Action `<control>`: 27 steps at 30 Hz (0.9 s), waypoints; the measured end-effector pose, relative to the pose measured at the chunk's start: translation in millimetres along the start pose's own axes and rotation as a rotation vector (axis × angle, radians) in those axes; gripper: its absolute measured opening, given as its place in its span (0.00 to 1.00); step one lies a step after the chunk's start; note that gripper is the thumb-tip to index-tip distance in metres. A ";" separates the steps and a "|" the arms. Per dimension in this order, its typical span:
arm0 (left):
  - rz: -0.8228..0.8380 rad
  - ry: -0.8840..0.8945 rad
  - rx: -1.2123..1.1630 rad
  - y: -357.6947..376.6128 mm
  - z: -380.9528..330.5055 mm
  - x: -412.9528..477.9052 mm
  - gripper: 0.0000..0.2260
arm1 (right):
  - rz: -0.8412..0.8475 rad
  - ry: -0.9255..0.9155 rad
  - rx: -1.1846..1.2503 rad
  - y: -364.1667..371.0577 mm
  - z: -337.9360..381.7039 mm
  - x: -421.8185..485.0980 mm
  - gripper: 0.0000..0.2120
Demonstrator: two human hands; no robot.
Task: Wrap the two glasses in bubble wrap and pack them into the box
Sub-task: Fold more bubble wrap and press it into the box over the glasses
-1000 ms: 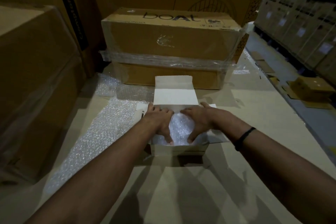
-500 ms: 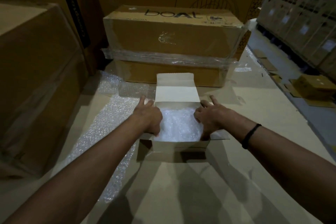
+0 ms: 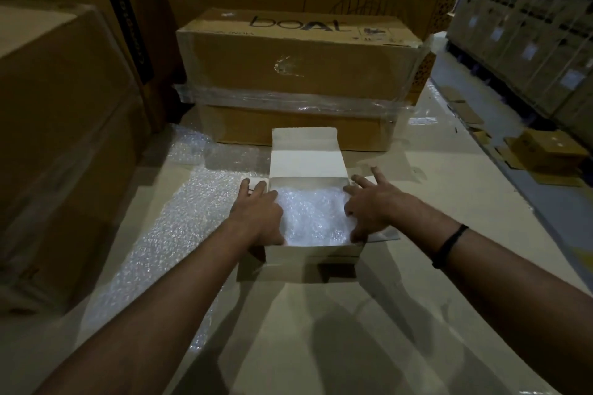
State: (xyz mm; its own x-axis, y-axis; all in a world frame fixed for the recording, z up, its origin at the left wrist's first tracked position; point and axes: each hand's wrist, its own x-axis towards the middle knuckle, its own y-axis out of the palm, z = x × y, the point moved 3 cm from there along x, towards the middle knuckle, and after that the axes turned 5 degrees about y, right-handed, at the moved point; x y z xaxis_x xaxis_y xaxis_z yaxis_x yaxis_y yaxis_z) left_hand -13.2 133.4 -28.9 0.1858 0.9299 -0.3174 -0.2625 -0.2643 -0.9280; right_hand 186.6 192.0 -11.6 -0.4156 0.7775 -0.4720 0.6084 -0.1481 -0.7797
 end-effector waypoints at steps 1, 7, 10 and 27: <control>-0.015 -0.002 -0.013 -1.4 0.9 -1.3 0.23 | 0.004 -0.003 0.005 -1.0 -0.3 -1.5 0.30; -0.308 0.070 -0.187 -10.7 1.1 -19.6 0.13 | -0.148 -0.148 0.315 -18.4 -5.7 -16.9 0.33; -0.207 0.131 -0.169 -1.2 -8.0 -22.4 0.14 | -0.097 -0.246 0.270 -19.7 8.7 -12.7 0.35; -0.142 0.074 -0.209 -6.7 12.5 -11.7 0.14 | -0.033 -0.210 0.444 -25.0 -18.4 6.5 0.38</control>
State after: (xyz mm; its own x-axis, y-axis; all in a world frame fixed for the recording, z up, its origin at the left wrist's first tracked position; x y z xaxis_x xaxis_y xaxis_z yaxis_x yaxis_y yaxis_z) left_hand -25.4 127.5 -16.6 0.2780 0.9422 -0.1872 -0.0288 -0.1866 -0.9820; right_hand 181.1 212.0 12.4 -0.5850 0.6526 -0.4815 0.2645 -0.4077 -0.8740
